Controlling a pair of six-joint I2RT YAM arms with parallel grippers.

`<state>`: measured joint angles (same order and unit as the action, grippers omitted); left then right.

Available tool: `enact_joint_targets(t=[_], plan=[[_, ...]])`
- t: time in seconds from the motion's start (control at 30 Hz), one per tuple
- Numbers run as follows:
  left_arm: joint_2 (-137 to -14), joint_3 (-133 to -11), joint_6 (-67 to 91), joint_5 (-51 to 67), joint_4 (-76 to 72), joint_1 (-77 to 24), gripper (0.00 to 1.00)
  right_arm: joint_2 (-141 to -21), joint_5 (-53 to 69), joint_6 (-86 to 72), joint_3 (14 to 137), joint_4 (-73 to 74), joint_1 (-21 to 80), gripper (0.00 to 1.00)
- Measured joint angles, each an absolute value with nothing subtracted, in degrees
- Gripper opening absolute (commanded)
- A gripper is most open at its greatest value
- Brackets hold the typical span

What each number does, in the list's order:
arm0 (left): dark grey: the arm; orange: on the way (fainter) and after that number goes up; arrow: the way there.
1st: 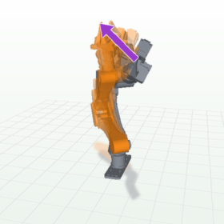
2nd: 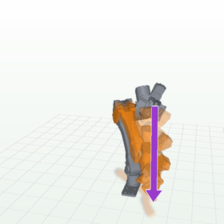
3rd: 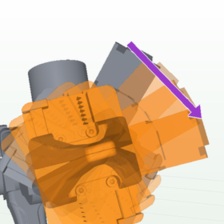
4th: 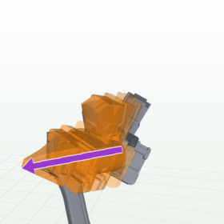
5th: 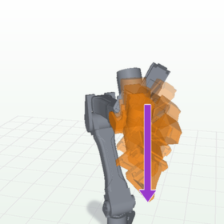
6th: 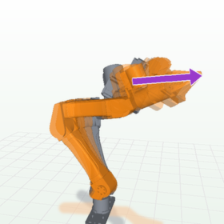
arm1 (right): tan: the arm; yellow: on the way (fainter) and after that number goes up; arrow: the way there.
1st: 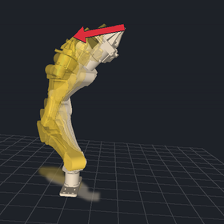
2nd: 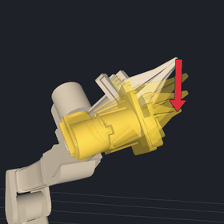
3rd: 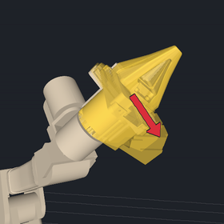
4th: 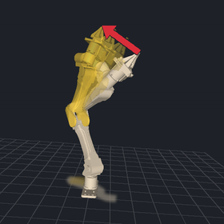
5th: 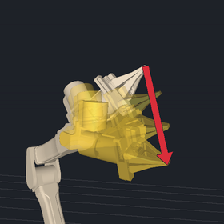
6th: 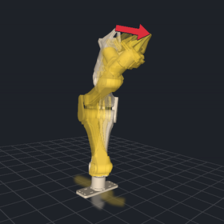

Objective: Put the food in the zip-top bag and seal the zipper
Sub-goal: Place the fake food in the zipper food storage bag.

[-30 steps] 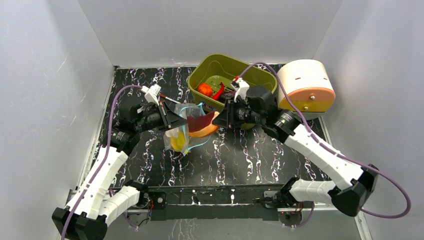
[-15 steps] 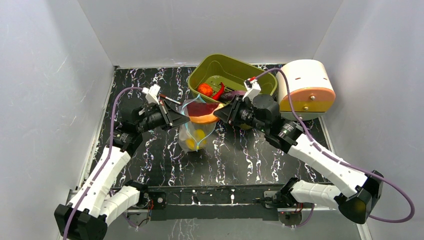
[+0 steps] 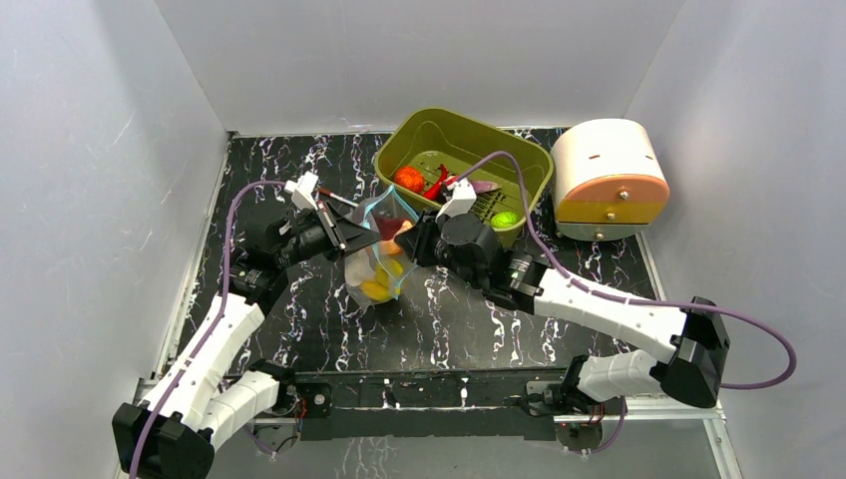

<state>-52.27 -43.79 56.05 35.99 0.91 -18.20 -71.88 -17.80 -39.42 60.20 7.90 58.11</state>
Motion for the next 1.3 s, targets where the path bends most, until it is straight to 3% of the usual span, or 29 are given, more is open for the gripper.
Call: enact_joint_targets(t=[0.43, 0.8, 1.0, 1.13, 1.3], plan=[[-51.29, -42.24, 60.18, 36.49, -3.68, -18.20, 0.00, -76.62, -27.51, -35.11, 60.86, 0.93, 62.30, 0.01], [-51.05, -42.11, 62.67, 36.62, -5.15, -18.20, 0.00, -78.59, -25.91, -37.63, 59.68, 4.82, 62.92, 0.43], [-51.05, -42.06, 63.13, 36.69, -5.17, -18.20, 0.00, -78.26, -22.92, -38.79, 63.77, 16.99, 62.89, 0.62], [-50.70, -41.12, 63.24, 36.67, -5.63, -18.20, 0.00, -76.49, -21.32, -39.09, 70.63, 24.93, 62.89, 0.63], [-49.84, -39.64, 63.31, 36.62, -5.10, -18.20, 0.00, -70.67, -21.47, -39.53, 76.12, 30.28, 62.89, 0.56]])
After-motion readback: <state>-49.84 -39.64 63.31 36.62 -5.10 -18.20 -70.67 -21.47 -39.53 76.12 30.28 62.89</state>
